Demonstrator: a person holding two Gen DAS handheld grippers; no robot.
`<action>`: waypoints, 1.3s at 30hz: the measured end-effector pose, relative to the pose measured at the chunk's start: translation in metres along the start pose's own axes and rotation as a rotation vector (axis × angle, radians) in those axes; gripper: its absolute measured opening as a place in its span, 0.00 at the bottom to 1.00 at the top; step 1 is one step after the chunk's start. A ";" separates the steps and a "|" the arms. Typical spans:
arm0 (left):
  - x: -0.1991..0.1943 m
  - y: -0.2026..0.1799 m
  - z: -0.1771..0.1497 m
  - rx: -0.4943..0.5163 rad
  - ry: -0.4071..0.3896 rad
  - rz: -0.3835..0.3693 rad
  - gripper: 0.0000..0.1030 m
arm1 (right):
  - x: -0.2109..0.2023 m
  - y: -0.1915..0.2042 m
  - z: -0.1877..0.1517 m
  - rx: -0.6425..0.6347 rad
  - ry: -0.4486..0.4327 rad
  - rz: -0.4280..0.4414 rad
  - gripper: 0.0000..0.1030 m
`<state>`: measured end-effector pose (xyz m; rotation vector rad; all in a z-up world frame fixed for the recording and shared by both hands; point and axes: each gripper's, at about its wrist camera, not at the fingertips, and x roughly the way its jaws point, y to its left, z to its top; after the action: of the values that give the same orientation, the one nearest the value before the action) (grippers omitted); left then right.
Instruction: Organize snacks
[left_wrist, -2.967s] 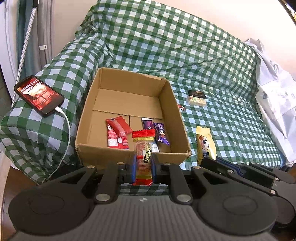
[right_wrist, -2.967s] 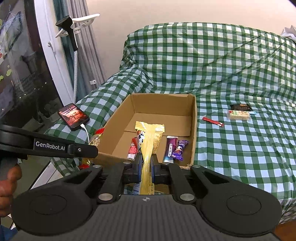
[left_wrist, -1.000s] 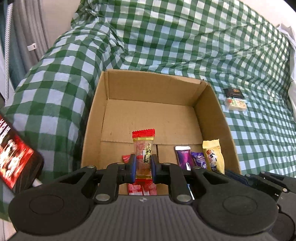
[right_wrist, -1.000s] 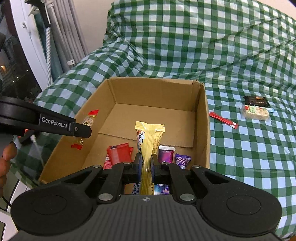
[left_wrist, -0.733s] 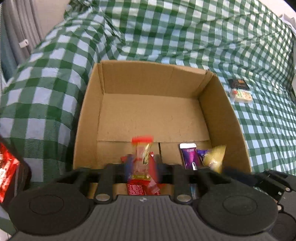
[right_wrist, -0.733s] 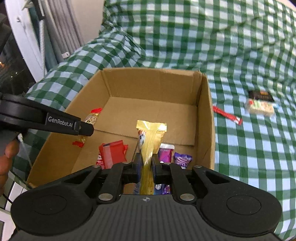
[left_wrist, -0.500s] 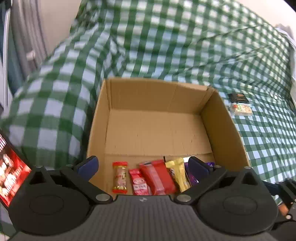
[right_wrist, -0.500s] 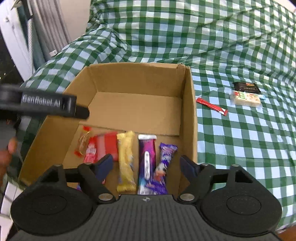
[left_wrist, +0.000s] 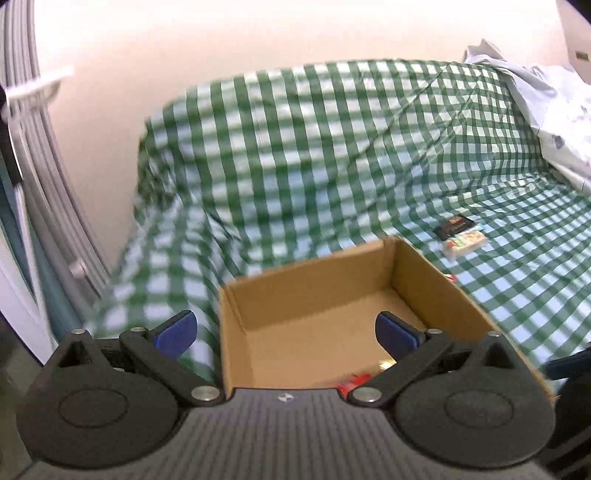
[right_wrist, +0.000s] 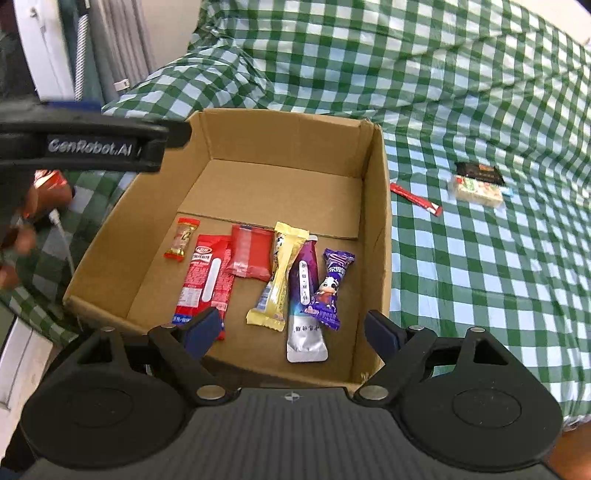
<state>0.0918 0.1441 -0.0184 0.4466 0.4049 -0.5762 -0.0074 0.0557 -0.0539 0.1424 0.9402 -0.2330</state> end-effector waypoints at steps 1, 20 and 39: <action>0.000 0.003 0.000 0.019 -0.017 0.023 1.00 | -0.002 0.003 -0.001 -0.009 0.003 -0.006 0.84; 0.041 0.055 -0.072 0.254 0.015 0.257 1.00 | -0.012 0.066 -0.003 -0.218 0.031 -0.059 0.86; 0.006 0.046 -0.048 0.229 -0.085 0.253 1.00 | -0.015 0.074 -0.002 -0.237 0.020 -0.081 0.87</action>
<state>0.1126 0.2005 -0.0480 0.6793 0.1965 -0.3946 0.0015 0.1300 -0.0414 -0.1121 0.9875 -0.1931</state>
